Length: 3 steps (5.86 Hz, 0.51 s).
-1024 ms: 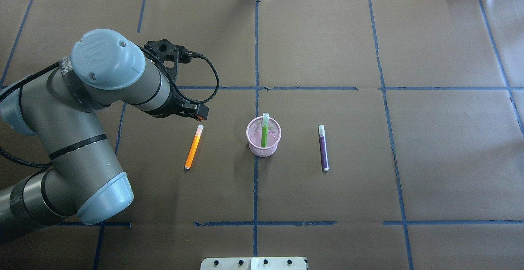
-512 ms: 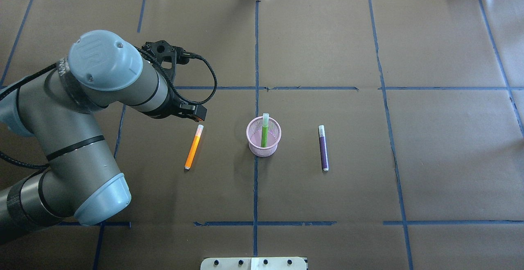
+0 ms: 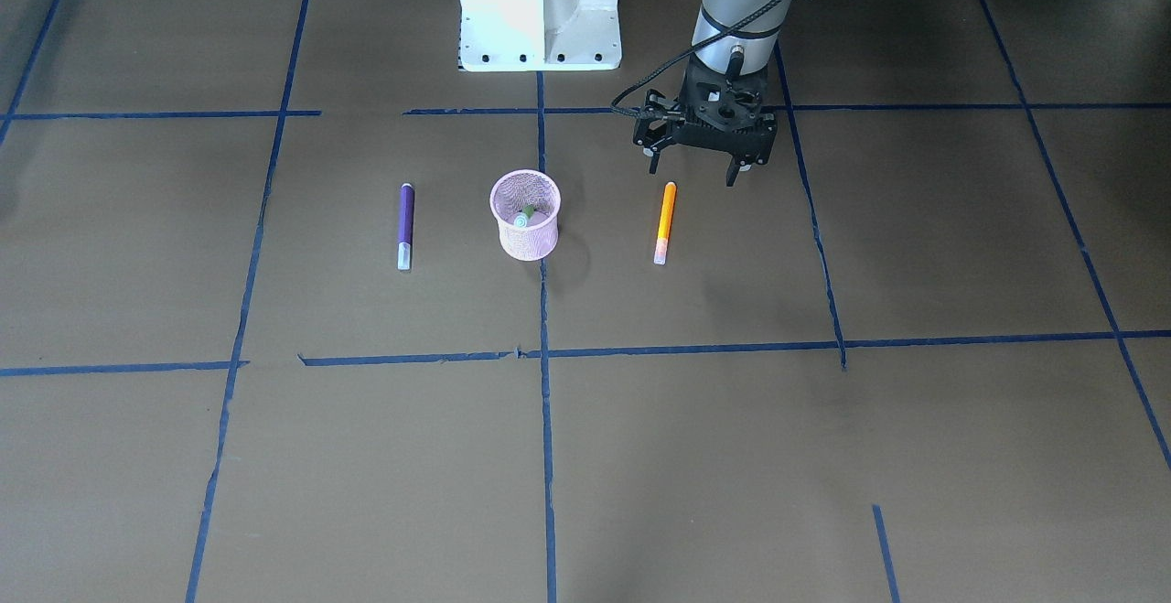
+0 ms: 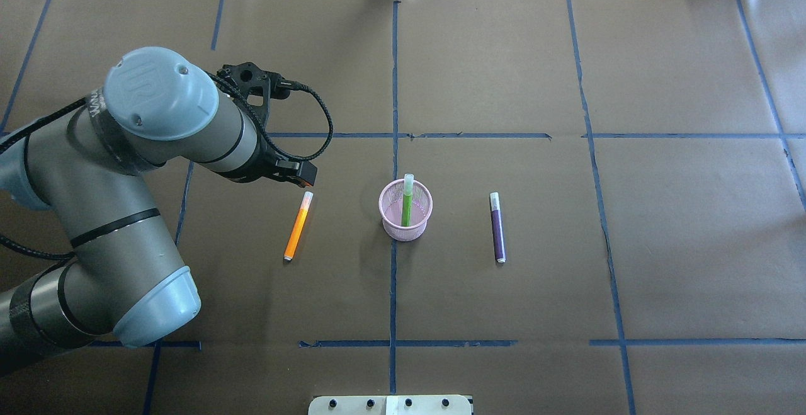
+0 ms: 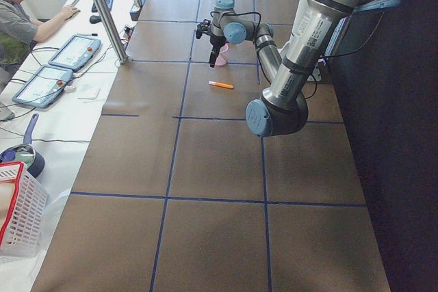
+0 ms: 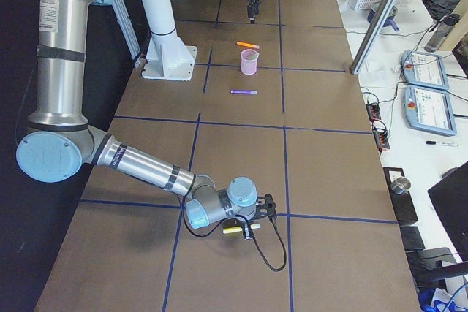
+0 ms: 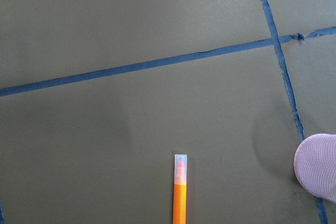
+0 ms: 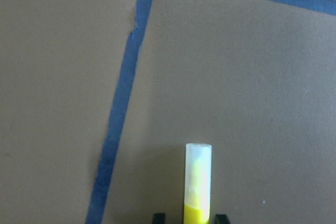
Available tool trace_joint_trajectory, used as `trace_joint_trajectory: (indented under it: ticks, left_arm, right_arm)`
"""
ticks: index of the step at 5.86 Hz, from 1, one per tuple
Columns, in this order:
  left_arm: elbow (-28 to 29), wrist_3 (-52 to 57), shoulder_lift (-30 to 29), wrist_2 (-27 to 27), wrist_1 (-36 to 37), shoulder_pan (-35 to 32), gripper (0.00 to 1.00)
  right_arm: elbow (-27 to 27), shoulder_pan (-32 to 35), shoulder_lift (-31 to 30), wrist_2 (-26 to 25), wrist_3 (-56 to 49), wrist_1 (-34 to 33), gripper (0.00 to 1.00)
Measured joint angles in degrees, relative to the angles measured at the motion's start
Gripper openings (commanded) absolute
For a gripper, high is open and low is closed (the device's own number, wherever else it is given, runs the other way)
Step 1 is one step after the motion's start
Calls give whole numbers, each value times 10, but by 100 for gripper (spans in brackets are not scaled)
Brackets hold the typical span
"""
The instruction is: Collect pens into pen holder
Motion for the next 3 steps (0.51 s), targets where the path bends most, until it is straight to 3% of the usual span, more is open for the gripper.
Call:
trace_joint_trajectory:
  ticks: [2,3]
  left_arm:
    - [-2,-2,0,0,0,0,99]
    - [-2,-4,0,-1,0,0,99]
  right_arm:
    - [36,0,0,2,23,2,0]
    - [81,0,0,3,44,2,0]
